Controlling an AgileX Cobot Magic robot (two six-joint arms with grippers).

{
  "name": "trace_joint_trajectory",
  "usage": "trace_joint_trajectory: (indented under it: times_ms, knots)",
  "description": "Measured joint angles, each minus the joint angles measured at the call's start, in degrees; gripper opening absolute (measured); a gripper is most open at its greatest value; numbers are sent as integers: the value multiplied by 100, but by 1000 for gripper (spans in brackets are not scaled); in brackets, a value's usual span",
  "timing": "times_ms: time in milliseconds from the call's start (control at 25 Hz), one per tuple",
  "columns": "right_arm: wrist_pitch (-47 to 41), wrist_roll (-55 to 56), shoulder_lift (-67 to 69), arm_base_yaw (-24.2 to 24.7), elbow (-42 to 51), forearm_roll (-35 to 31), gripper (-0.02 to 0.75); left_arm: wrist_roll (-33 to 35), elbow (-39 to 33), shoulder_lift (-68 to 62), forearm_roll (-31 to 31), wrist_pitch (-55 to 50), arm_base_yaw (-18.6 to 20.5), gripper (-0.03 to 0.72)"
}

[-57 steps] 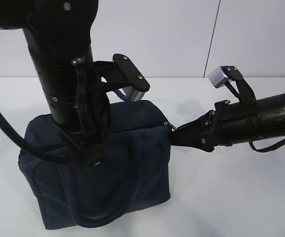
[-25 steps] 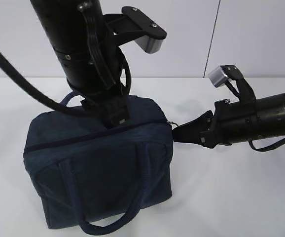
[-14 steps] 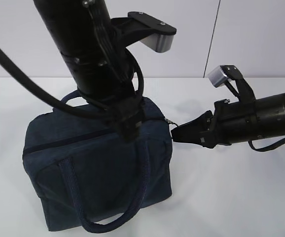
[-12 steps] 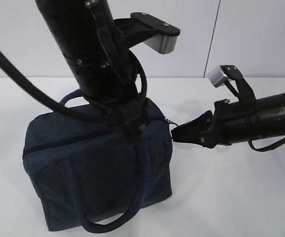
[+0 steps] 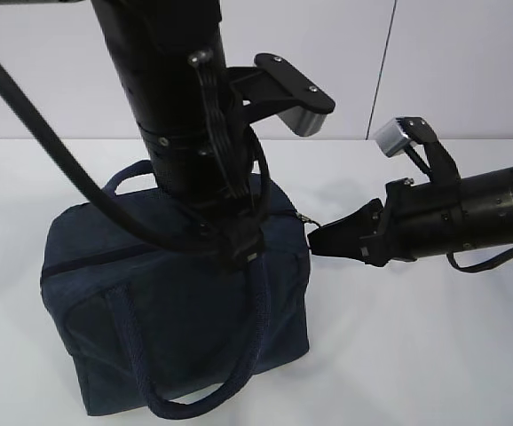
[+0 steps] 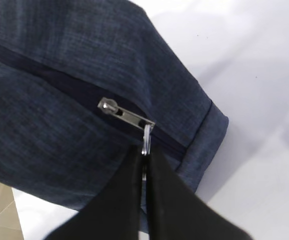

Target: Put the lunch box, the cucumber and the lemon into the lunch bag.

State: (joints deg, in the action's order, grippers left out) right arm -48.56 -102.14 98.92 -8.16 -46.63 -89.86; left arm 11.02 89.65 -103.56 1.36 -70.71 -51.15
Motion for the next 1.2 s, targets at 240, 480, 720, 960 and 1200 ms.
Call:
trace_joint_trajectory:
  times_ms: [240, 480, 720, 960, 1200]
  knots:
    - [0, 0, 0, 0, 0, 0, -13, 13, 0, -184, -19, 2, 0, 419]
    - [0, 33, 0, 0, 0, 0, -13, 74, 0, -359, 110, 15, 0, 137]
    - [237, 224, 0, 0, 0, 0, -13, 79, 0, -359, 167, 28, 0, 8]
    - [587, 560, 0, -13, 0, 165, -13, 79, 0, -155, 177, 40, 0, 5]
    - [822, 1120, 0, -13, 0, 626, -13, 79, 0, 101, 207, 29, 0, 3]
